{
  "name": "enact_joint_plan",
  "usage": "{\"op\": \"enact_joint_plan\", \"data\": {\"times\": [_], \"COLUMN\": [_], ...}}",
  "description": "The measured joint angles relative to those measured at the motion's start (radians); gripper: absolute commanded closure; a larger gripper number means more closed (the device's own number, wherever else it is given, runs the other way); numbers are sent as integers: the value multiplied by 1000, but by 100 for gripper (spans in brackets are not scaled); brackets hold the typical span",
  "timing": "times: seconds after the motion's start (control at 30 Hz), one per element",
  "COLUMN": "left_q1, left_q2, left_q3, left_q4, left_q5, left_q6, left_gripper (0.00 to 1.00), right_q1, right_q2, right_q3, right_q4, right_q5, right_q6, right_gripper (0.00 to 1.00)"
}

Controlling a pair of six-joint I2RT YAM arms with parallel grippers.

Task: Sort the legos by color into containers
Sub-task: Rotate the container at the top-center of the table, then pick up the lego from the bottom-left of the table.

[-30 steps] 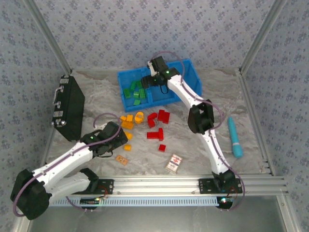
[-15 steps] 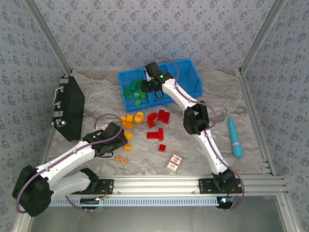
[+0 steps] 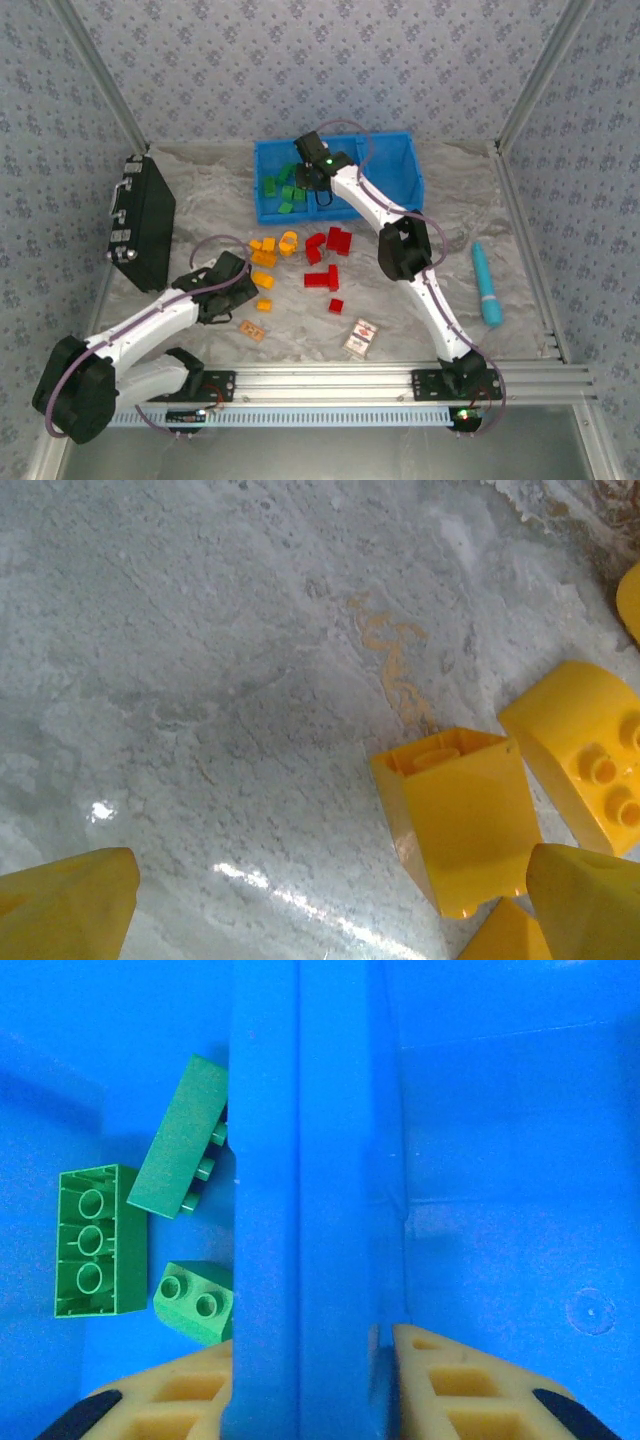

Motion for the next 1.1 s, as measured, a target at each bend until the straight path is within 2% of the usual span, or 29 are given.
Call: {"op": "enact_joint_plan", "data": {"times": [0.13, 0.2, 0.33, 0.4, 0.5, 0.63, 0.8, 0.97, 1.1], "left_q1": [7, 7, 11, 14, 14, 15, 21, 26, 25], "left_q2": [0, 1, 19, 43, 81, 143, 180, 188, 196], "left_q3": [-14, -16, -16, -16, -16, -16, -6, -6, 3], "left_q4": [37, 55, 91, 108, 138, 180, 165, 137, 122], "left_q5": [12, 14, 14, 14, 14, 19, 3, -16, -19], "left_q6": [15, 22, 26, 26, 18, -3, -19, -29, -27], "left_gripper": [2, 2, 5, 9, 14, 26, 48, 64, 76], "right_q1": [2, 2, -3, -3, -2, 4, -6, -70, -149], "right_q2": [1, 1, -3, -30, -92, -195, -390, -661, -835], "right_q3": [7, 7, -4, -55, -170, -325, -563, -837, -937], "right_q4": [-14, -14, -3, 32, 83, 171, 304, 444, 465], "right_q5": [2, 1, -29, -43, -68, -75, -106, -163, -172], "right_q6": [17, 26, 61, 69, 46, -47, -159, -299, -394], "right_gripper": [66, 62, 37, 28, 21, 14, 11, 2, 2]}}
